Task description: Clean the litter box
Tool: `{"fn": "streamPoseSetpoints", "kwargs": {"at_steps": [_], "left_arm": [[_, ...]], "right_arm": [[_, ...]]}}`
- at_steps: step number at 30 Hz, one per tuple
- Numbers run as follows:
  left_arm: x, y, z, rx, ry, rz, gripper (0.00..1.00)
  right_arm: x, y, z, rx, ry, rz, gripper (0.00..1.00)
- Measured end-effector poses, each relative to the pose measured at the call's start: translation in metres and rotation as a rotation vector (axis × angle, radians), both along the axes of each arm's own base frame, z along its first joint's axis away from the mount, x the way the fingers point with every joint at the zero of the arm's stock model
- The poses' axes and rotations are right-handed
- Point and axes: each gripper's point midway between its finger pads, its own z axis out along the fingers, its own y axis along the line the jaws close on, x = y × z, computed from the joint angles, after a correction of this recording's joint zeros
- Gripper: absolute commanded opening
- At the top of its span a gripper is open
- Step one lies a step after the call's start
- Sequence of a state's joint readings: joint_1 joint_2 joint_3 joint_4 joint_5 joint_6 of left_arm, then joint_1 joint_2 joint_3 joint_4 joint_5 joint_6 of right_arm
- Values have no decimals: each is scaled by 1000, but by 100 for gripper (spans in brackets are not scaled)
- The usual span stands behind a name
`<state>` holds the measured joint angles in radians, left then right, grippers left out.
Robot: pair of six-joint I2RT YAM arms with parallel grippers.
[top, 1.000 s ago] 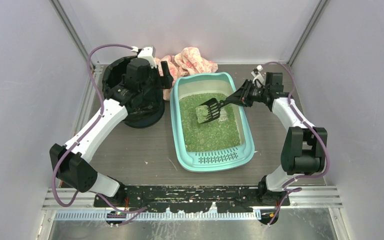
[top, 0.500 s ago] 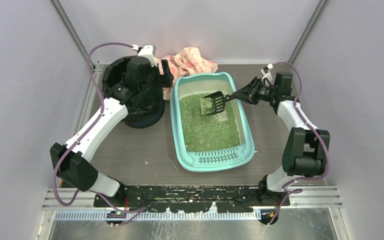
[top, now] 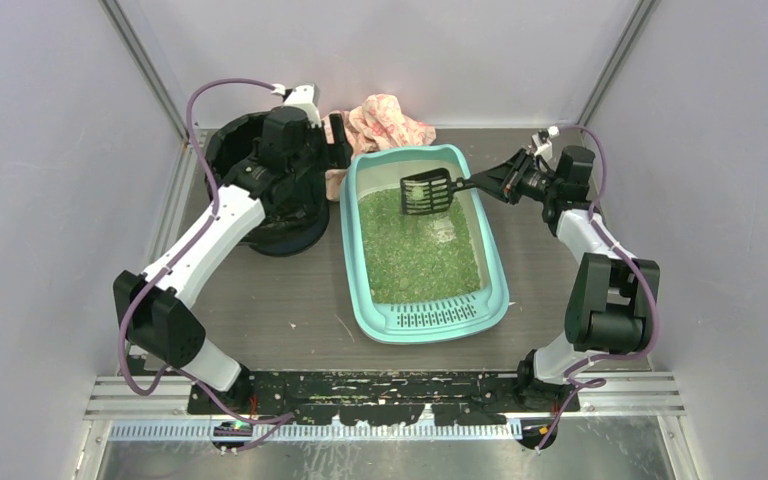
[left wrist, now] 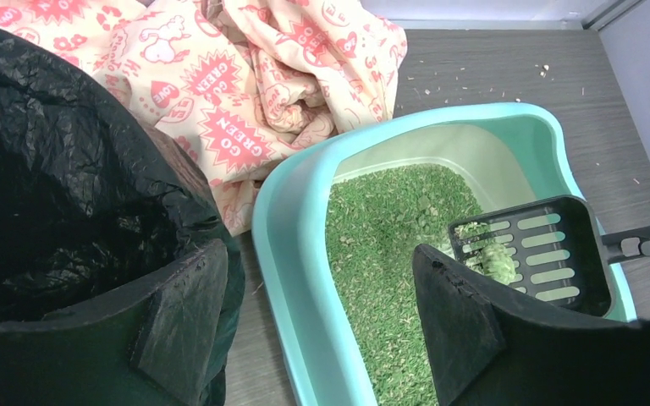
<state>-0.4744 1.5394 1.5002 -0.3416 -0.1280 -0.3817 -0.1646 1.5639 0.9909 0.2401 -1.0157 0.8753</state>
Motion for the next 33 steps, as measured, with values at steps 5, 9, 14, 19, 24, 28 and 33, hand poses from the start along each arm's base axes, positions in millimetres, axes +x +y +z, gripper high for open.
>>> {"fn": "streamPoseSetpoints", "kwargs": {"at_steps": [5, 9, 14, 19, 24, 28, 33], "left_arm": [[5, -3, 4, -9, -9, -2, 80], [8, -6, 5, -14, -13, -7, 80], [10, -7, 2, -11, -8, -6, 80], [11, -7, 0, -9, -4, -6, 80], [12, -8, -2, -11, 2, -5, 80], [14, -8, -3, -19, 8, 11, 82], [18, -2, 17, -47, -12, 63, 83]], "right_arm": [[-2, 7, -1, -22, 13, 26, 1], [-4, 9, -2, -29, 9, 39, 1], [0, 6, -1, -18, 7, 29, 1], [3, 1, 3, -7, -1, 12, 1], [4, 3, 2, -6, 6, 10, 1], [2, 8, 4, -12, 29, 24, 1], [4, 8, 22, -24, -4, 23, 1]]}}
